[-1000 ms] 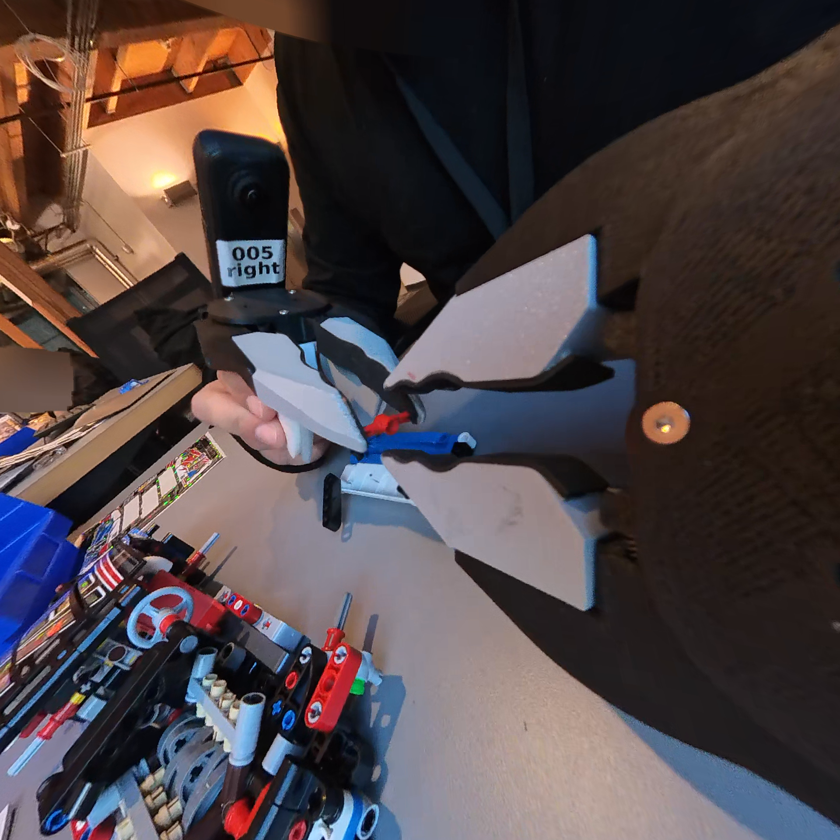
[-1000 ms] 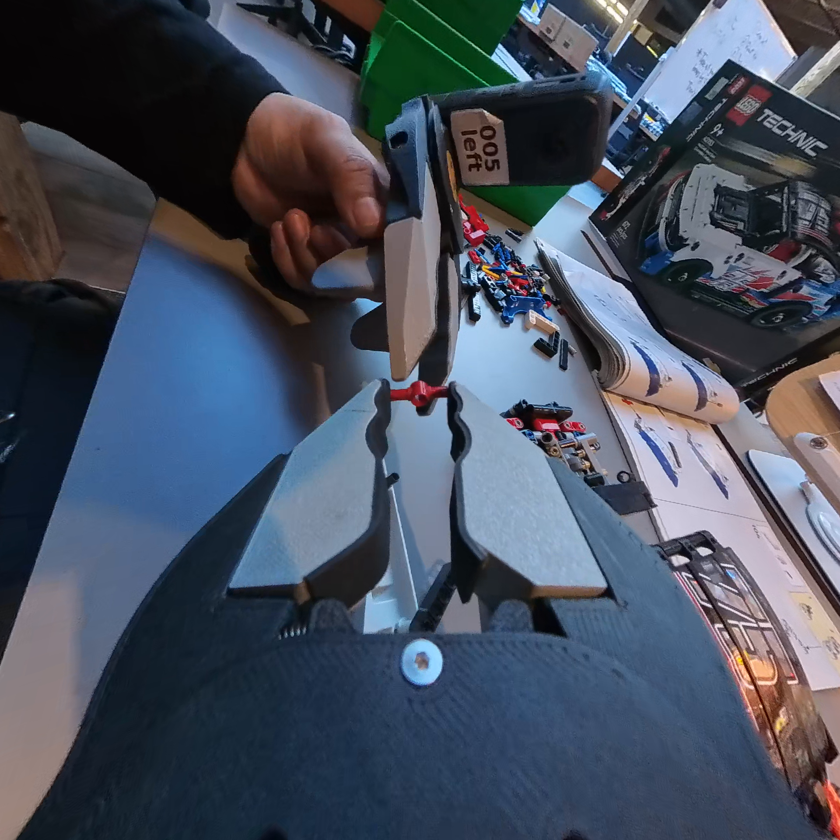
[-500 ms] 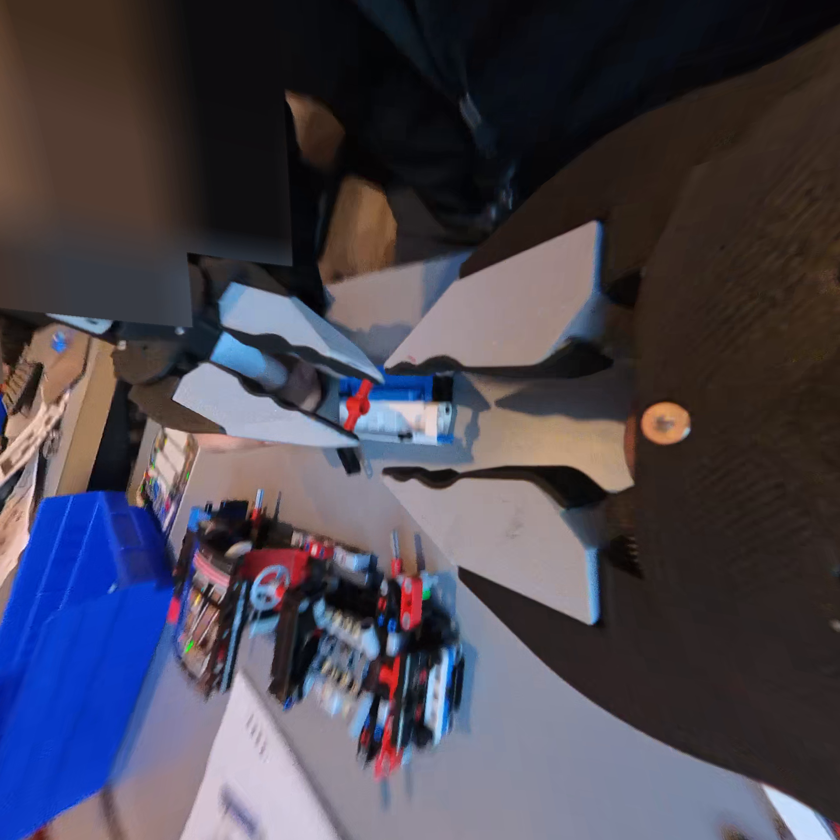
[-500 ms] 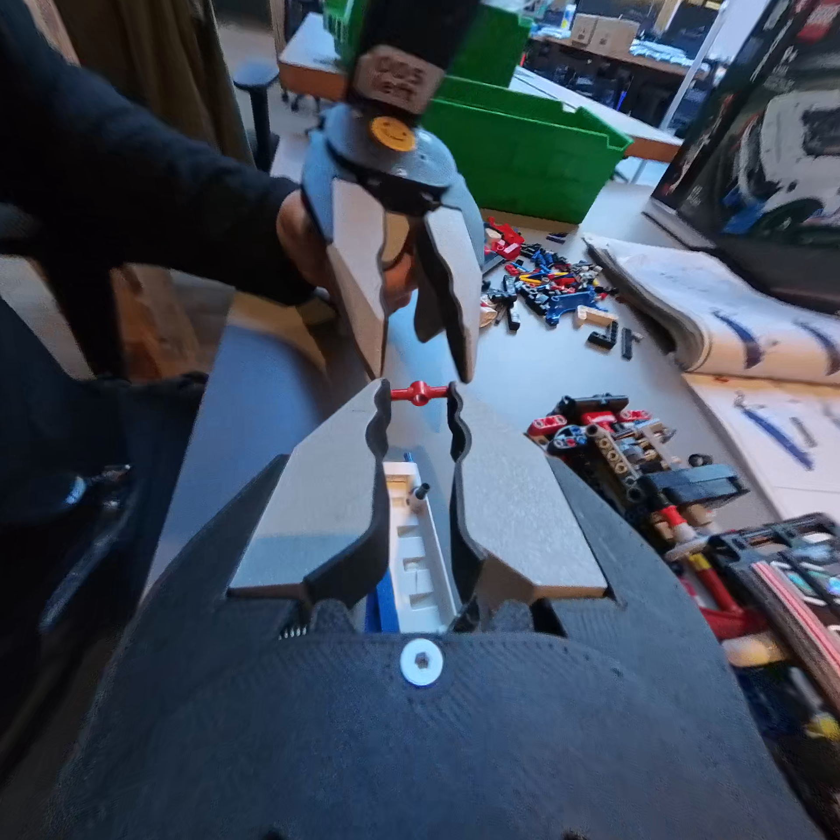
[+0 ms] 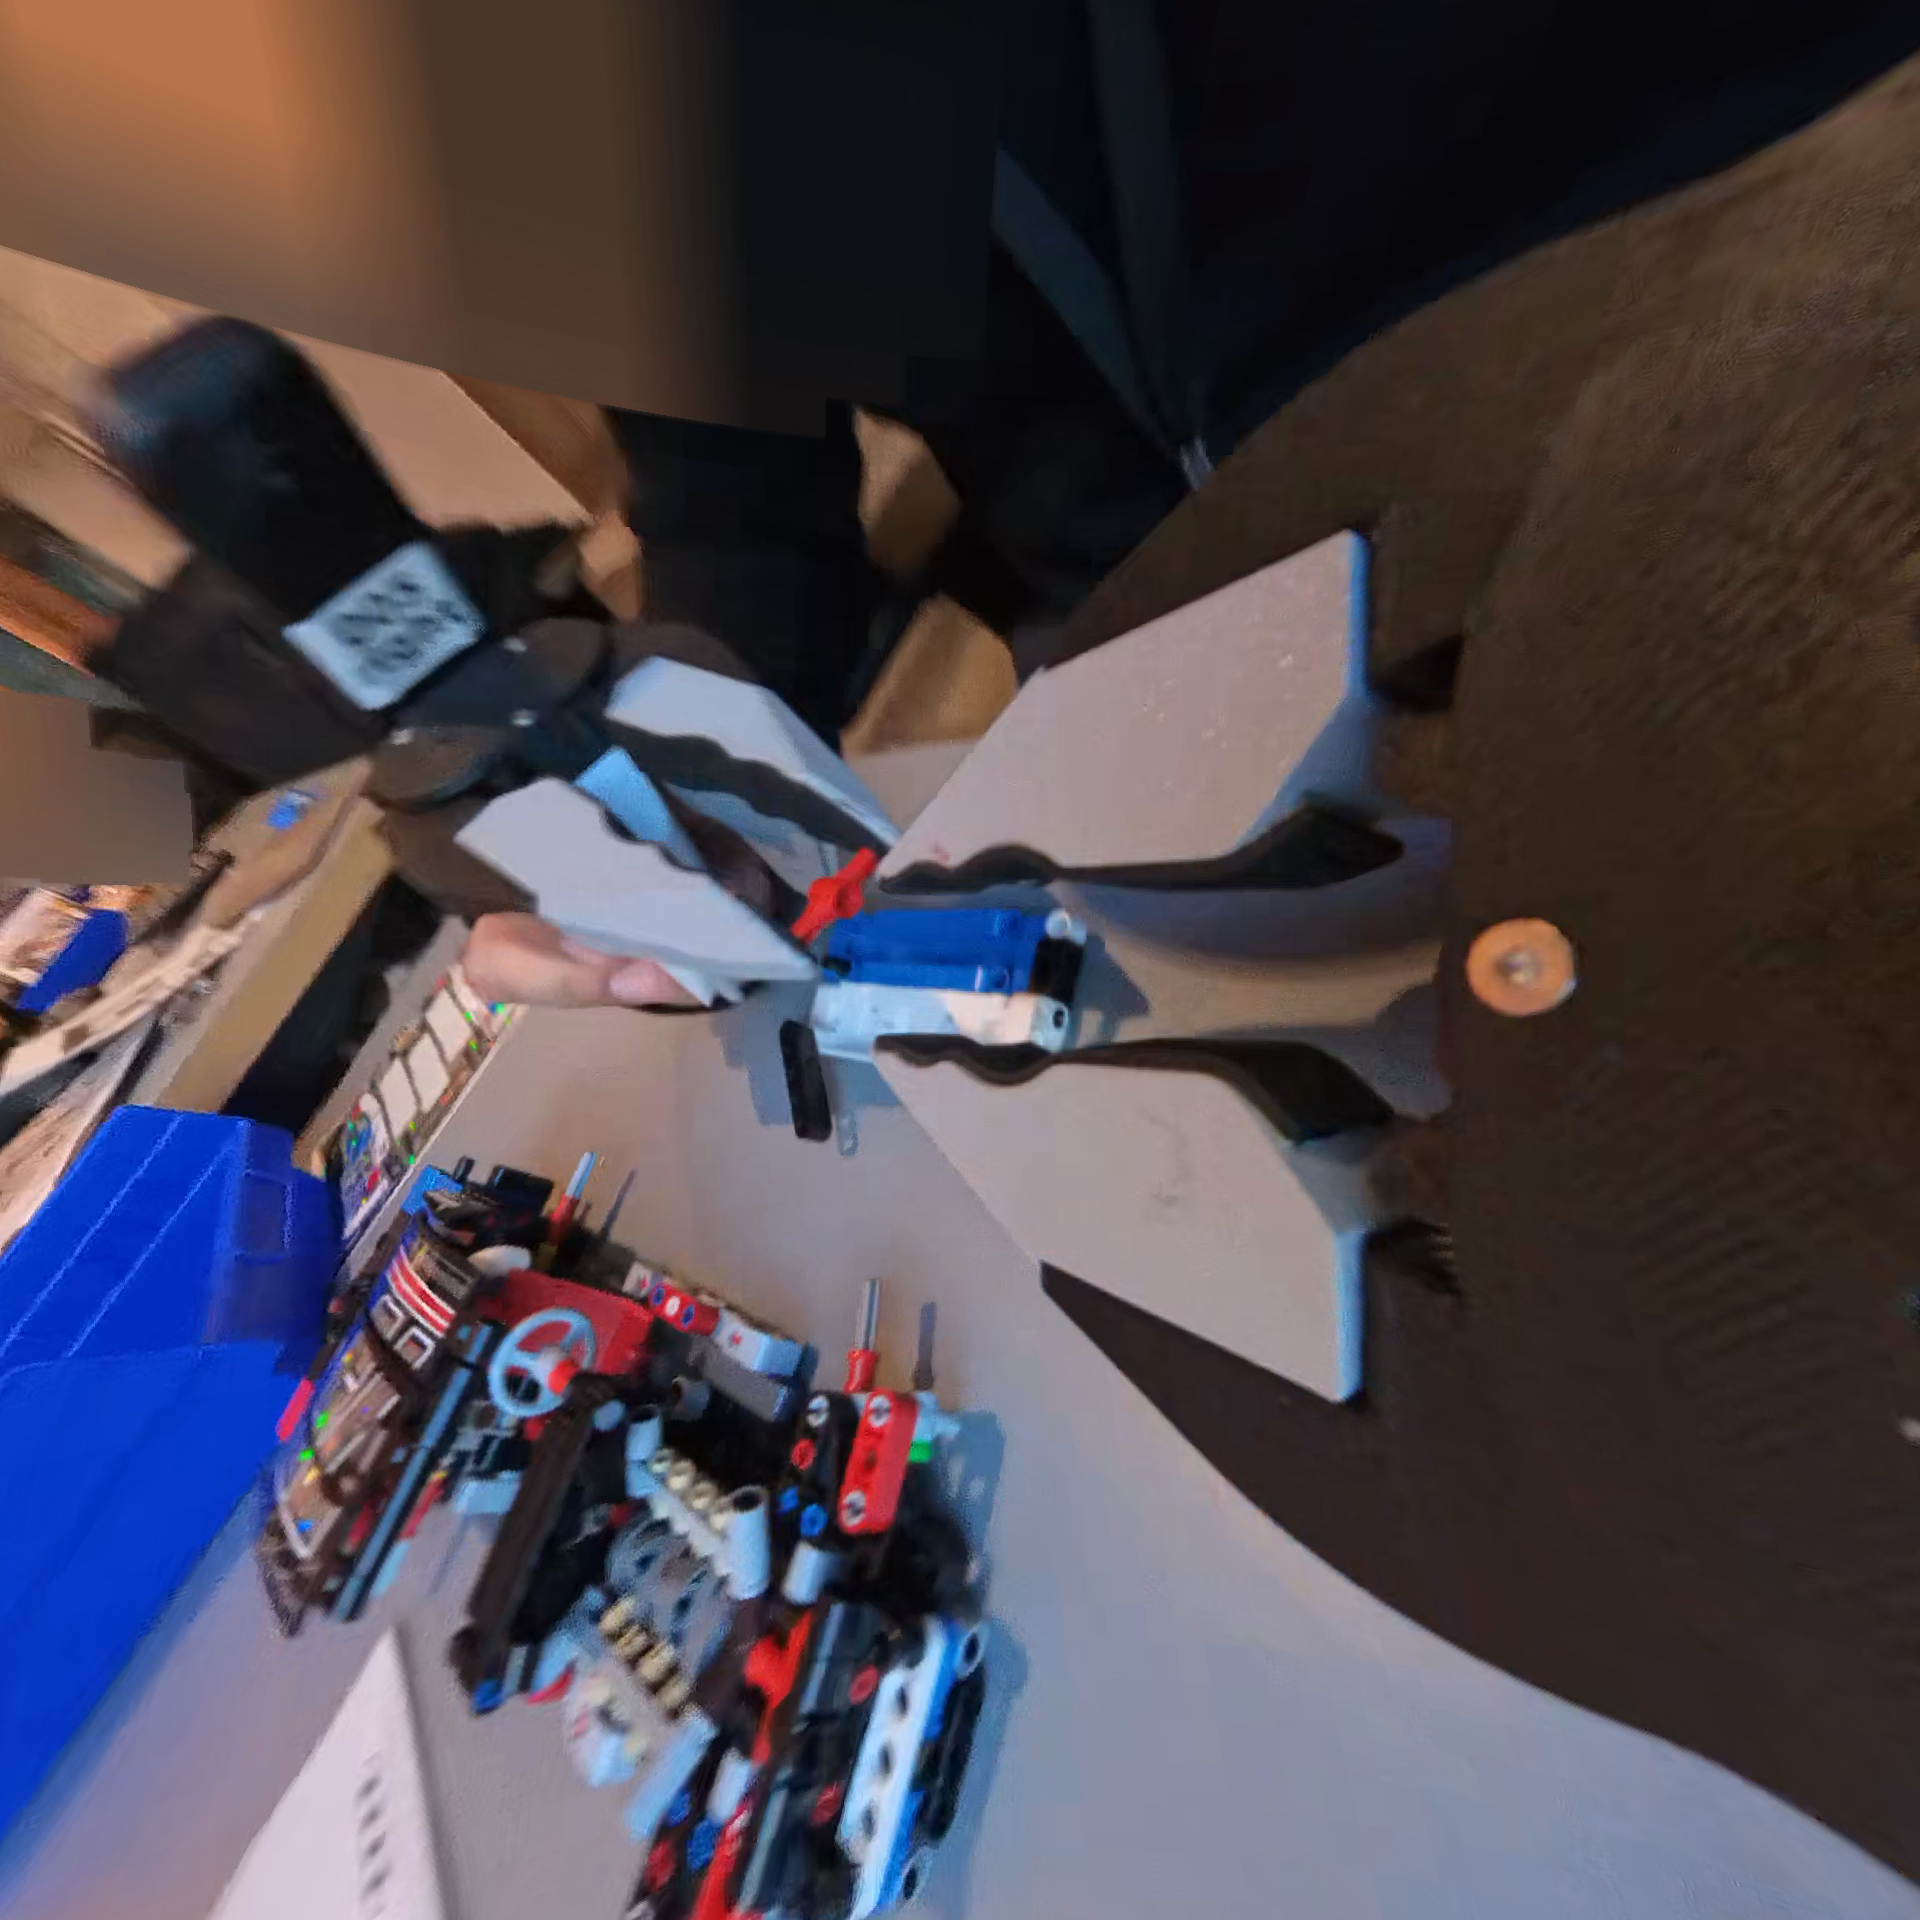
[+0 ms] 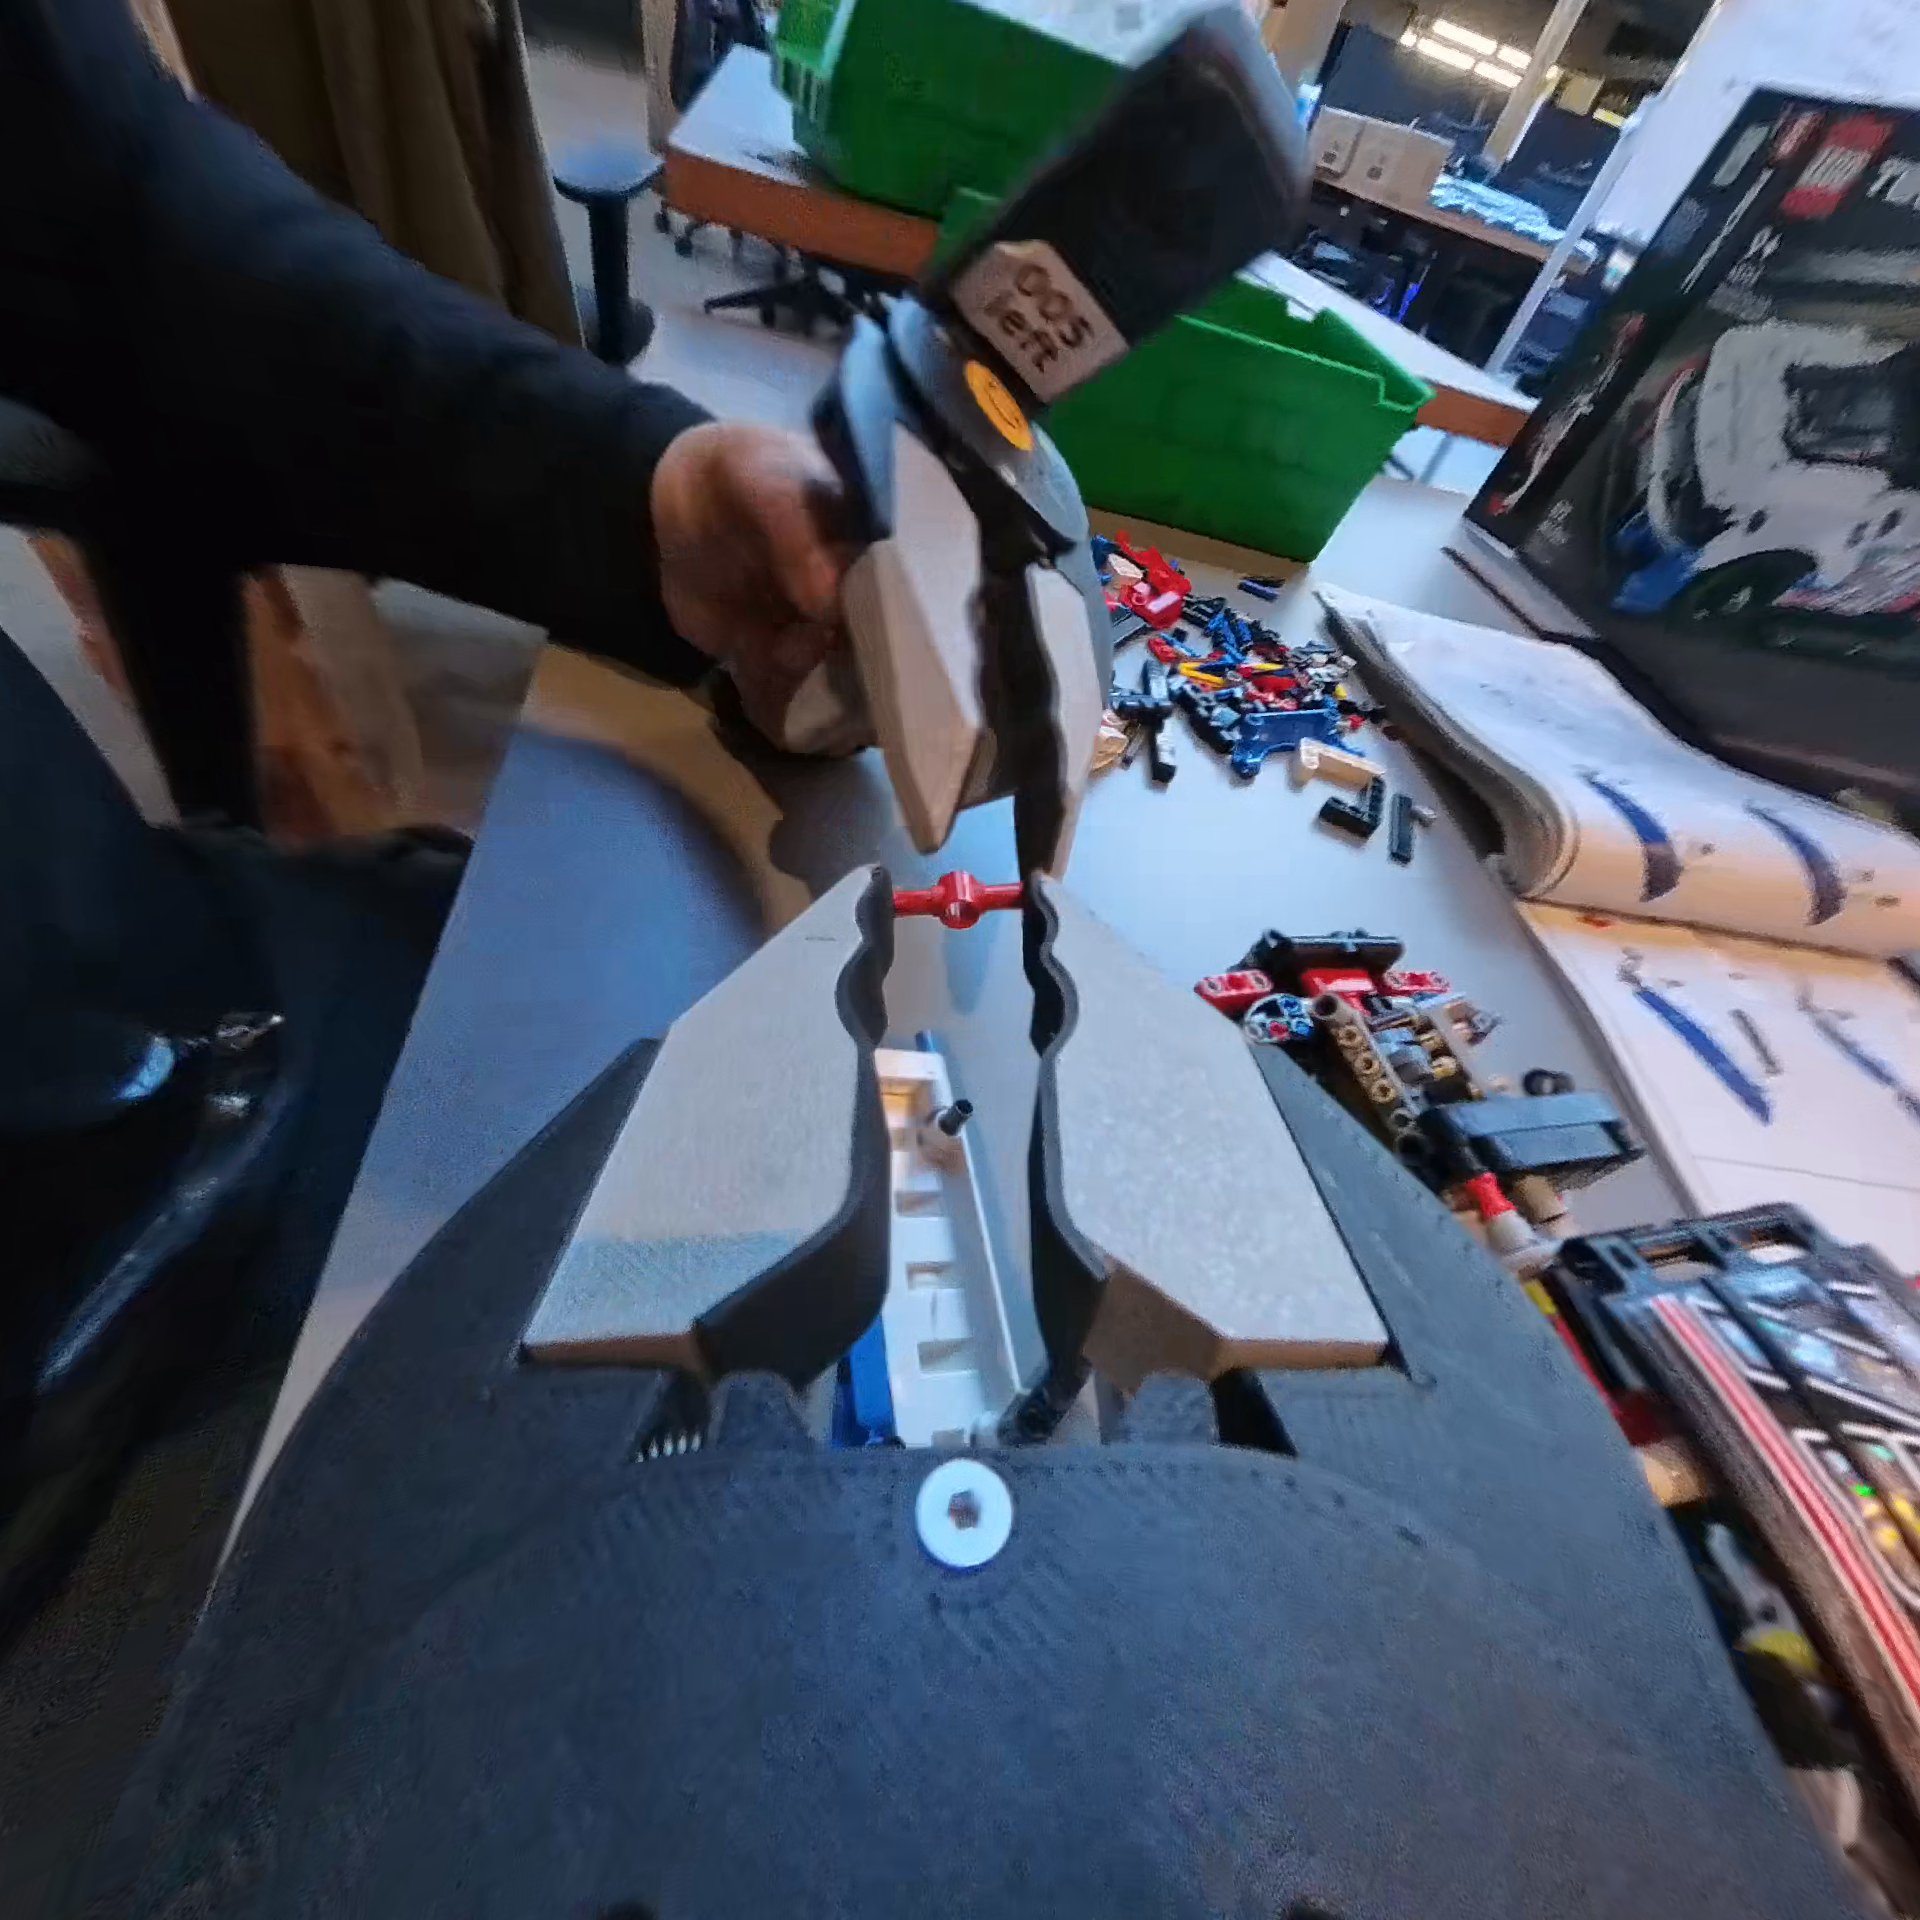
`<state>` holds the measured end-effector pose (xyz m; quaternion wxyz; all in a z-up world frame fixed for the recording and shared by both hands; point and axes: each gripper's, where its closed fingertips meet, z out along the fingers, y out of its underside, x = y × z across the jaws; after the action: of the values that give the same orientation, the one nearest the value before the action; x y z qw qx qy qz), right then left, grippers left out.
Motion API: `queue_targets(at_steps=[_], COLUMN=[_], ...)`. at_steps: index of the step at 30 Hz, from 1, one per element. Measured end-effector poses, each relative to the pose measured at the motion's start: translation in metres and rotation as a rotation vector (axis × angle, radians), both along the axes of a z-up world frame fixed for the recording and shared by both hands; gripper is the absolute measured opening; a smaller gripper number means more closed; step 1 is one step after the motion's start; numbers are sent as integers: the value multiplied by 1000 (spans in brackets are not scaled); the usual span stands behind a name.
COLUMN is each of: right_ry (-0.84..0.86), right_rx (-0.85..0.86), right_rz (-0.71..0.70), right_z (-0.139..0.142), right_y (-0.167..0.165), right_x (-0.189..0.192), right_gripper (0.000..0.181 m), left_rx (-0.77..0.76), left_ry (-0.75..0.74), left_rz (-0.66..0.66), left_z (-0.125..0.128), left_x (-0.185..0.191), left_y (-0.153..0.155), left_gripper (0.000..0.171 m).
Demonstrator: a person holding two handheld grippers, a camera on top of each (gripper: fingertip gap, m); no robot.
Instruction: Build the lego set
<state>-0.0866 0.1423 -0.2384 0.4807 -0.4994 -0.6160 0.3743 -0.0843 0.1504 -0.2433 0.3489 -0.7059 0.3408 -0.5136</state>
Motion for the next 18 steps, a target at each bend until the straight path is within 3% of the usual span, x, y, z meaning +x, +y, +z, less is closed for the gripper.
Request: queue_targets(at_steps=[3,7,11,18], right_ry=[-1,-30,-16,-58], right_rx=[104,172,187,261], right_rz=[-25,-28,-25,-29], right_z=[0,-4,-2,-9], right_y=[-1,-4,-6,-7], right_x=[-3,-4,-4,-5], right_gripper=[22,22,22,22], left_rx=[-209,-236,-354,-412], left_ry=[-60,-44,-122,-150], left_rz=[-52,-70,-109,-150], left_z=[-5,-8,-4,-3], left_x=[3,8,9,10], left_y=[-5,-11,-15,-20], left_gripper=[31,22,16,26])
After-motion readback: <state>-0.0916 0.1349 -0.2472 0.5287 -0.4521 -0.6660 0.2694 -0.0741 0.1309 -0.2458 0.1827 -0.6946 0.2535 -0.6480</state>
